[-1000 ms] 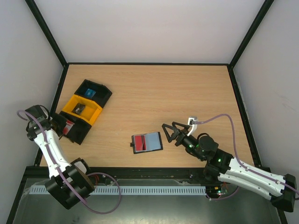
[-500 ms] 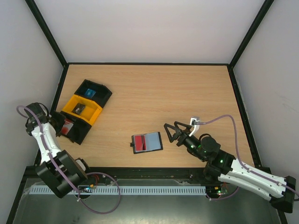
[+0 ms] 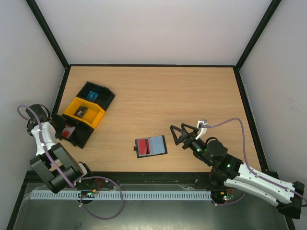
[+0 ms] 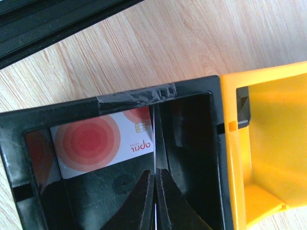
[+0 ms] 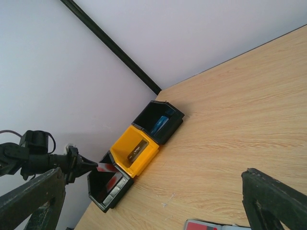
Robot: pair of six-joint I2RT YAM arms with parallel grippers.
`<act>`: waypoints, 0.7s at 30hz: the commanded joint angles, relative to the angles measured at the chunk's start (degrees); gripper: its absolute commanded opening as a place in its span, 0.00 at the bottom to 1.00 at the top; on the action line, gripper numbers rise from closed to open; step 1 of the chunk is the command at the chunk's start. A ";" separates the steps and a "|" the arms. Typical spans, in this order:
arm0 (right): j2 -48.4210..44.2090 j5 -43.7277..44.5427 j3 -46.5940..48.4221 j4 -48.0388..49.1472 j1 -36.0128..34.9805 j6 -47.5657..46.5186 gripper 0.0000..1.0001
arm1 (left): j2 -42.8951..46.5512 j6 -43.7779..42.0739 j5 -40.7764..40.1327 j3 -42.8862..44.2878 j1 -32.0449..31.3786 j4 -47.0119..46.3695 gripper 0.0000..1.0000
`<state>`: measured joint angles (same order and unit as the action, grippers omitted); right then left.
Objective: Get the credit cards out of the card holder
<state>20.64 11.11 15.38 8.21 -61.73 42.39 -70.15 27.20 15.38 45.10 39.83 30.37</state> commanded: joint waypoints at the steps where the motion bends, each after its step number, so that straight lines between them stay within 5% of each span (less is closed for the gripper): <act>1: -0.68 2.21 1.50 -0.48 -0.06 -1.32 0.98 | -1.90 -0.82 -2.11 0.47 0.41 -2.33 0.03; 21: 1.42 2.45 0.50 0.35 -0.12 -1.80 0.98 | -3.09 -0.33 -5.07 -0.15 0.42 -4.36 0.08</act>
<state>22.20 12.51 15.38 8.23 -61.73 41.32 -73.58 27.18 11.18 44.95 39.83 26.17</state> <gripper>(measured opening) 0.978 0.075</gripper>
